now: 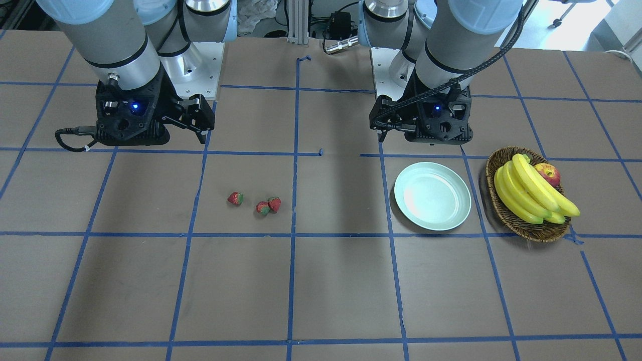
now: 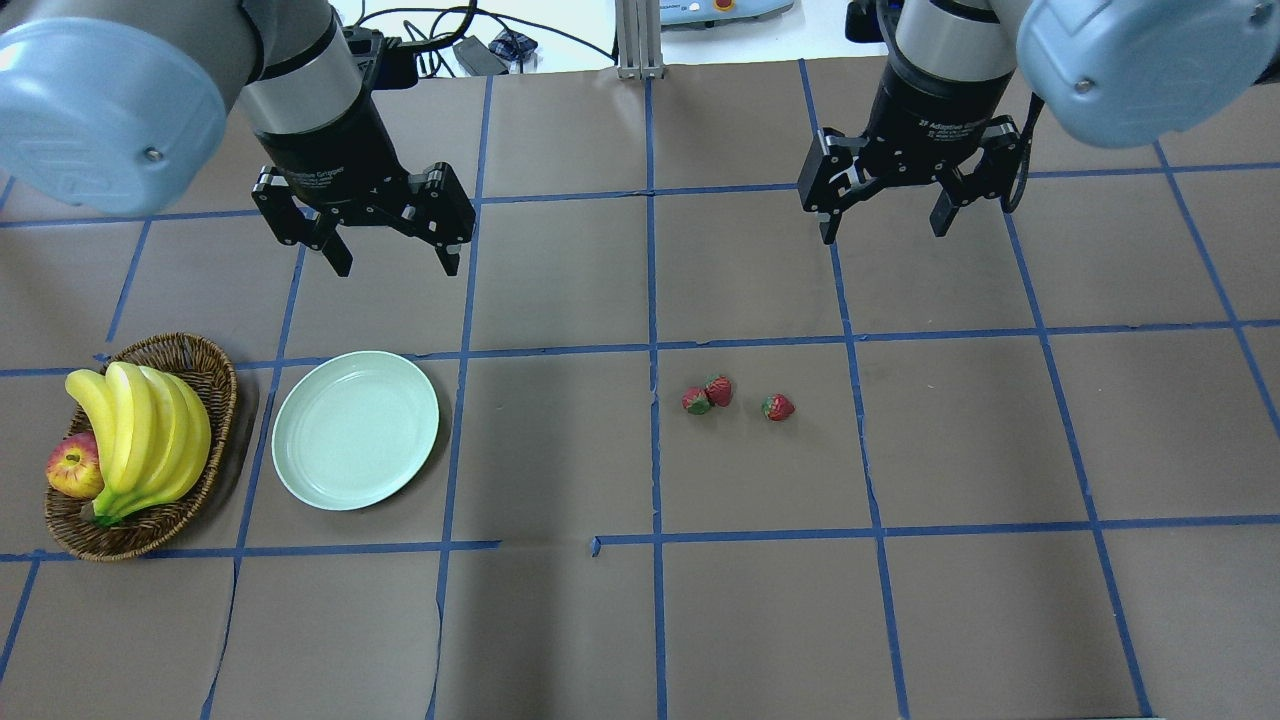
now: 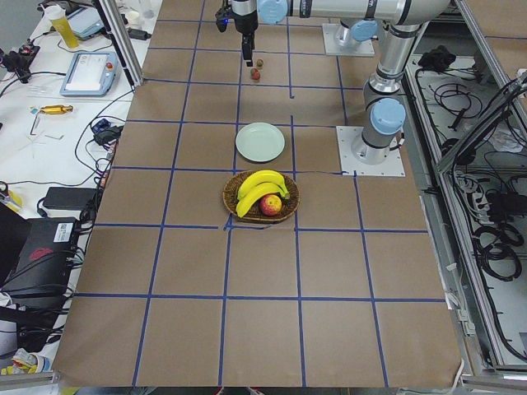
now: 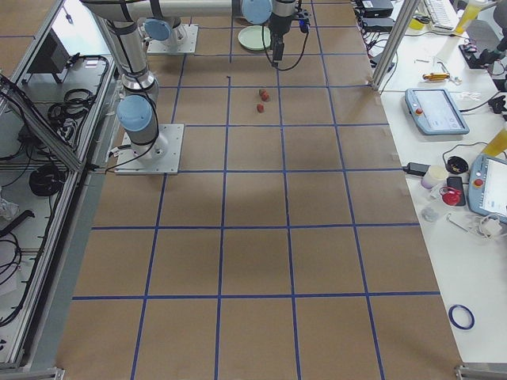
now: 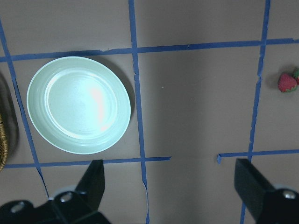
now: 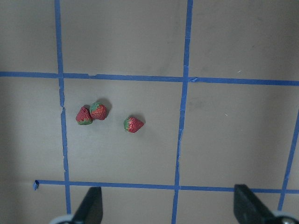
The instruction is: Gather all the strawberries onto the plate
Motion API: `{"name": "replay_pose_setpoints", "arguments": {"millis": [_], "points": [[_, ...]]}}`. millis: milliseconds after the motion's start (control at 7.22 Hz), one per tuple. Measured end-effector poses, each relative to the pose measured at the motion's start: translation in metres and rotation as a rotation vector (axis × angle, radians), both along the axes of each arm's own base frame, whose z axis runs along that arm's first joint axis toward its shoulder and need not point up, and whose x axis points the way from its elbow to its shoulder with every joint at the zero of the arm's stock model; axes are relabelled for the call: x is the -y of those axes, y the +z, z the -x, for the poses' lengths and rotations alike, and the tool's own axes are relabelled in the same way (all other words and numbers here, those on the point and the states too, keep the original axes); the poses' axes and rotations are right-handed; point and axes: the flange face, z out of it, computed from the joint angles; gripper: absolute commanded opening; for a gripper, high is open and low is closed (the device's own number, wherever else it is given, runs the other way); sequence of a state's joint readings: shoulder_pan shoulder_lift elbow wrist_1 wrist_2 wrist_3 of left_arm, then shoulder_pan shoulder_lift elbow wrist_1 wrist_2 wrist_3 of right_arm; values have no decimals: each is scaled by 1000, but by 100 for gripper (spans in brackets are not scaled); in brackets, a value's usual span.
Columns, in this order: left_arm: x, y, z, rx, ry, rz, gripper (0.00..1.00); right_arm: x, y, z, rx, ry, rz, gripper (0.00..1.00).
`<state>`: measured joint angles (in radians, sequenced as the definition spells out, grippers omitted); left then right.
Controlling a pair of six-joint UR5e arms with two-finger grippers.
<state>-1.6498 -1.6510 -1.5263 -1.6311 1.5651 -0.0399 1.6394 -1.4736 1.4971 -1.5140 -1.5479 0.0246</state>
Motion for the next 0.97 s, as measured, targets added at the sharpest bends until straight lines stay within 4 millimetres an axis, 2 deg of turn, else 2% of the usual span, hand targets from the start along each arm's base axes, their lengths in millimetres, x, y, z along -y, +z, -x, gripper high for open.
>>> {"name": "replay_pose_setpoints", "arguments": {"millis": [970], "points": [[1,1,-5,-3,10,6,100,2,-1,5,-9,-8,-1,100]]}}
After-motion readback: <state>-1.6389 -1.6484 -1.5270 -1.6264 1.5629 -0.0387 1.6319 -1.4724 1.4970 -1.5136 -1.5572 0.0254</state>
